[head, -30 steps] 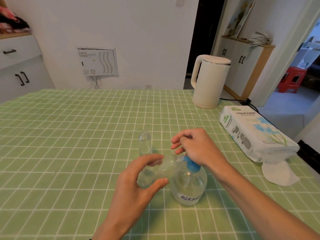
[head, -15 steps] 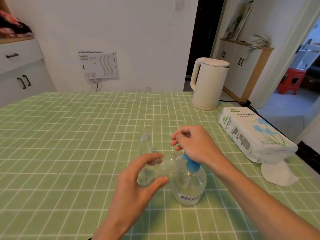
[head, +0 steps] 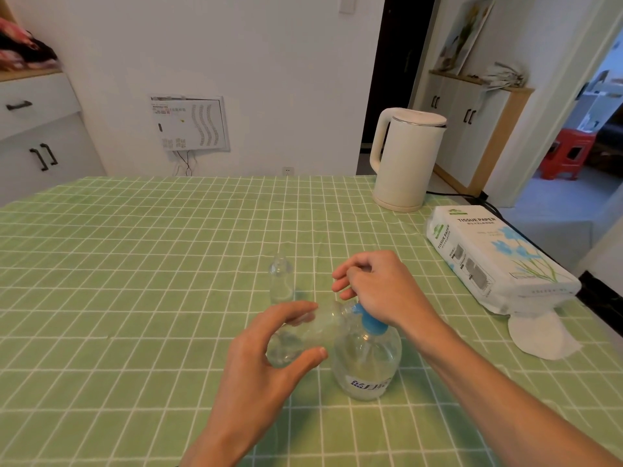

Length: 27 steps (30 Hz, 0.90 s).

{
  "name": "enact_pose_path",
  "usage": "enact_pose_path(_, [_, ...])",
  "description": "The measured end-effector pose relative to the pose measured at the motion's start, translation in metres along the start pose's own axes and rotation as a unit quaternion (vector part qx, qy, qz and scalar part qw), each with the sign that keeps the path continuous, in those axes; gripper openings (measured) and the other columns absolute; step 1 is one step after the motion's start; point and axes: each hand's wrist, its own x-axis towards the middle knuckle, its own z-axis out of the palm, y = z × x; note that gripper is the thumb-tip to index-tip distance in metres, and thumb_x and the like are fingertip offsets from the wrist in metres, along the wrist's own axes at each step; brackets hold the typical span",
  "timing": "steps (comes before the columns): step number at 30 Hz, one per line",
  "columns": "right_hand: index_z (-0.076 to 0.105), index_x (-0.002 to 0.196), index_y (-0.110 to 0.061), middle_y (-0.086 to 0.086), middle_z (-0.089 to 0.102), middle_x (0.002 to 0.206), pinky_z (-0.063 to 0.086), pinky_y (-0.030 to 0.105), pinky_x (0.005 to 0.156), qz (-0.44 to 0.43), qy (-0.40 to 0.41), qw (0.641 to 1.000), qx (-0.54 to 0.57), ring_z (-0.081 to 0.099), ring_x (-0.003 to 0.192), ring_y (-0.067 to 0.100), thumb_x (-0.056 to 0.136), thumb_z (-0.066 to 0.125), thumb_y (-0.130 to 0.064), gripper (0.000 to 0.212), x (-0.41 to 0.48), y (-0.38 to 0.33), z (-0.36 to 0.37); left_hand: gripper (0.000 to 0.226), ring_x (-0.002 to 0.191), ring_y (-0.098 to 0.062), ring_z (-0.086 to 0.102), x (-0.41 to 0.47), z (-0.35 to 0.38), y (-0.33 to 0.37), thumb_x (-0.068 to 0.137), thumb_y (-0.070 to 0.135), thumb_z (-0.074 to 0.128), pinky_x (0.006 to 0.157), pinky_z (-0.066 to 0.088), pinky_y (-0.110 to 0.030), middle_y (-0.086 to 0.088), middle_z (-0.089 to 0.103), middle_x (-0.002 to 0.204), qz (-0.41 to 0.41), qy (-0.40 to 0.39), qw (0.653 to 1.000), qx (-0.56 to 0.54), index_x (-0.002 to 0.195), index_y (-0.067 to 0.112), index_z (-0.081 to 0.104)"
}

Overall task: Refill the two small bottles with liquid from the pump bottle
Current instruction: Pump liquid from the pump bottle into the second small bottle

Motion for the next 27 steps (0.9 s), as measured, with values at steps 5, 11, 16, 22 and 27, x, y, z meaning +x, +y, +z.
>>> enact_pose_path(5, [0.076,0.082,-0.029,-0.007,0.083,0.082,0.065,0.033,0.081,-0.009,0.004,1.0,-0.006,0.08,0.078,0.013,0.107,0.054,-0.015,0.036,0.0009,-0.0042,-0.0039,0.052,0.115,-0.002,0.068,0.0,0.0,0.0031,0.075,0.023,0.091,0.094,0.043,-0.004,0.023,0.076,0.113,0.001,0.003,1.0,0.003,0.119,0.041,0.071])
enact_pose_path(11, [0.077,0.085,-0.027,-0.008,0.082,0.08,0.054,0.02,0.065,-0.002,0.009,1.0,0.017,0.077,0.071,0.006,0.107,0.054,-0.014,0.035,0.0031,-0.006,-0.0041,0.052,0.115,-0.004,0.068,0.0004,-0.0026,0.0045,0.075,0.018,0.092,0.094,0.043,-0.004,0.02,0.077,0.112,-0.003,0.008,1.0,-0.008,0.118,0.039,0.072])
enact_pose_path(16, [0.076,0.083,-0.023,-0.006,0.082,0.08,0.055,0.023,0.067,0.011,-0.002,1.0,0.016,0.077,0.071,0.009,0.105,0.049,-0.003,0.04,0.003,-0.0022,-0.0023,0.052,0.114,-0.002,0.068,0.0004,-0.0028,0.0021,0.075,0.018,0.092,0.093,0.043,-0.004,0.021,0.077,0.111,-0.005,0.005,1.0,0.001,0.119,0.038,0.072])
enact_pose_path(22, [0.077,0.084,-0.022,-0.005,0.082,0.083,0.059,0.026,0.074,0.016,-0.003,1.0,0.01,0.078,0.074,0.011,0.106,0.049,-0.004,0.039,0.0003,0.0006,-0.0009,0.052,0.113,-0.004,0.069,-0.0002,0.0003,0.0008,0.075,0.016,0.092,0.092,0.041,-0.002,0.019,0.077,0.11,0.0,0.001,1.0,0.006,0.118,0.037,0.072])
enact_pose_path(27, [0.076,0.082,-0.025,-0.006,0.082,0.082,0.065,0.033,0.081,0.012,0.003,1.0,-0.006,0.08,0.078,0.013,0.106,0.051,-0.009,0.038,-0.0011,-0.0021,-0.0015,0.054,0.113,-0.002,0.069,-0.0006,0.0008,0.0025,0.075,0.015,0.093,0.092,0.042,-0.003,0.02,0.077,0.11,0.001,0.003,1.0,0.011,0.118,0.039,0.072])
